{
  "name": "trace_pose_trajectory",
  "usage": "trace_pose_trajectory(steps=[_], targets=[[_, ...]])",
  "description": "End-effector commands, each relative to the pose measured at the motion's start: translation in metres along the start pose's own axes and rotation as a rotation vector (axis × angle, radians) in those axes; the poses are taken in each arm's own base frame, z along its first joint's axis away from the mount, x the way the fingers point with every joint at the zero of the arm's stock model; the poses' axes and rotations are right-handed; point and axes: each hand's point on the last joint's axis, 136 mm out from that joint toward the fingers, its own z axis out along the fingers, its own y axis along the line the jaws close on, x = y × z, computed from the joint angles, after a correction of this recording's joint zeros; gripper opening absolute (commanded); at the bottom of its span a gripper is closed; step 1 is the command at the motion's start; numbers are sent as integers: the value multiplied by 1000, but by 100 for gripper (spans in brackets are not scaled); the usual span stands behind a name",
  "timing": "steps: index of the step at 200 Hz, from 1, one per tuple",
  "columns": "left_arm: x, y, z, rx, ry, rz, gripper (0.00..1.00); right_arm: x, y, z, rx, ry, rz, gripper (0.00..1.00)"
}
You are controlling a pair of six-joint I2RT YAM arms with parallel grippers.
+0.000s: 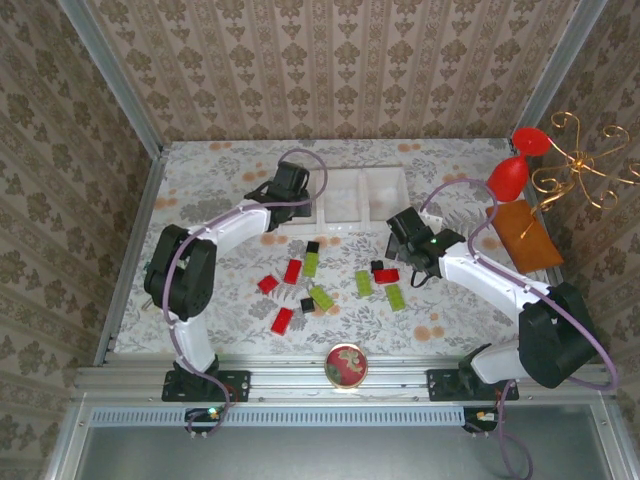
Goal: Sort the legos into containers by color
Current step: Place the lego in the container, then pick up the lego from the center of the table.
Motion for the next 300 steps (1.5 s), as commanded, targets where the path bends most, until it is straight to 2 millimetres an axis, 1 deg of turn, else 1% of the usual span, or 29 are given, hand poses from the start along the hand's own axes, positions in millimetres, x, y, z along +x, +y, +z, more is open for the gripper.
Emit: trace_pose_trajectory(steps=[1,23,49,52,58,81,97,121,162,186,208,217,237,263,270,300], targets=[[-8,-3,1,-9,-4,21,22,10,5,0,-19,22,-13,100],[-6,-2,3,-15,2,21,28,13,12,-2,-40,32,-30,100],[-6,0,2,-24,1,19,37,14,20,-6,-70,41,-47,100],[-6,-1,1,-23,1,19,38,18,21,-1,-60,59,-59,100],[-7,0,0,-25,-1,18,40,19,23,-1,-67,64,-65,100],[-8,0,-4,-25,-6,18,44,21,33,-3,-99,82,-78,97],[-11,0,-9,-21,-11,17,46,23,40,-3,-124,100,-86,93],[-16,-1,-21,-7,-31,9,49,27,52,-3,-151,127,-105,88],[-24,2,-54,18,-92,-15,59,34,71,1,-184,183,-156,82],[-21,7,-73,29,-121,-33,72,36,78,4,-188,203,-178,81],[-13,18,-91,16,-146,-52,90,37,83,5,-197,218,-189,81],[-10,24,-98,2,-159,-59,99,38,84,6,-198,226,-196,81],[-3,37,-114,-29,-186,-70,100,40,86,9,-190,244,-211,81],[10,56,-131,-71,-209,-88,100,45,87,13,-179,271,-226,79],[17,61,-132,-81,-207,-95,100,46,88,14,-181,275,-227,80],[31,80,-144,-88,-234,-154,100,48,90,18,-182,285,-236,79]])
